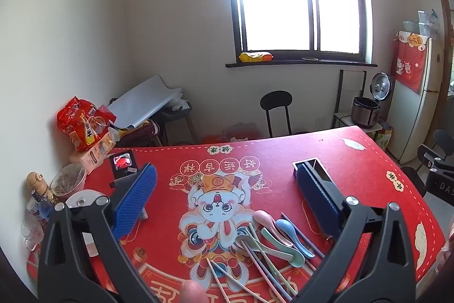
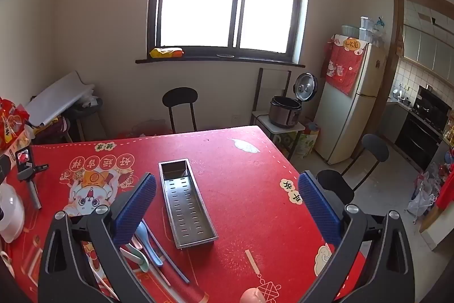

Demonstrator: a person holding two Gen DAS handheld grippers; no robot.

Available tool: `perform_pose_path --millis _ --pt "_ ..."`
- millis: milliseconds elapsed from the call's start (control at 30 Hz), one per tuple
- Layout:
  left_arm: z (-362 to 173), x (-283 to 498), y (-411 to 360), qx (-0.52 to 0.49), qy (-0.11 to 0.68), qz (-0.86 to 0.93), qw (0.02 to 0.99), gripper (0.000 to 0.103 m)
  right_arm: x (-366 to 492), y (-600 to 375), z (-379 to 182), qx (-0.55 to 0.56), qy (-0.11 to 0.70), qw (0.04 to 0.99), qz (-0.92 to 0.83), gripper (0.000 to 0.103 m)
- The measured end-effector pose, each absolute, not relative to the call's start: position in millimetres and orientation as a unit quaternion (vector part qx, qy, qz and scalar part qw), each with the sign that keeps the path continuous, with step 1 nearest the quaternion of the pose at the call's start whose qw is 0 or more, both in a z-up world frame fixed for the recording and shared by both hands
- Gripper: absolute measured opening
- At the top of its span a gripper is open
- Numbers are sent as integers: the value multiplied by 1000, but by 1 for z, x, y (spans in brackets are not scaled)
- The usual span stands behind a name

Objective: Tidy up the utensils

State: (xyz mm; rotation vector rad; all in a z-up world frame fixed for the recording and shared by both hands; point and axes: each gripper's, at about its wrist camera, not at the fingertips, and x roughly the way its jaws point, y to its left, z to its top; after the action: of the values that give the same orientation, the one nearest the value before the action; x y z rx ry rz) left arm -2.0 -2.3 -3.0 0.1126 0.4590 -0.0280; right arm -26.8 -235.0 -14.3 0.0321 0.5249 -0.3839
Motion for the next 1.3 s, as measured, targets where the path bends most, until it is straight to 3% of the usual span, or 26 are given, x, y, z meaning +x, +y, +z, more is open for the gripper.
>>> perform_pose_path --millis 1300 --pt "-6 2 -2 54 241 -23 969 98 -28 -239 -18 22 265 945 -192 98"
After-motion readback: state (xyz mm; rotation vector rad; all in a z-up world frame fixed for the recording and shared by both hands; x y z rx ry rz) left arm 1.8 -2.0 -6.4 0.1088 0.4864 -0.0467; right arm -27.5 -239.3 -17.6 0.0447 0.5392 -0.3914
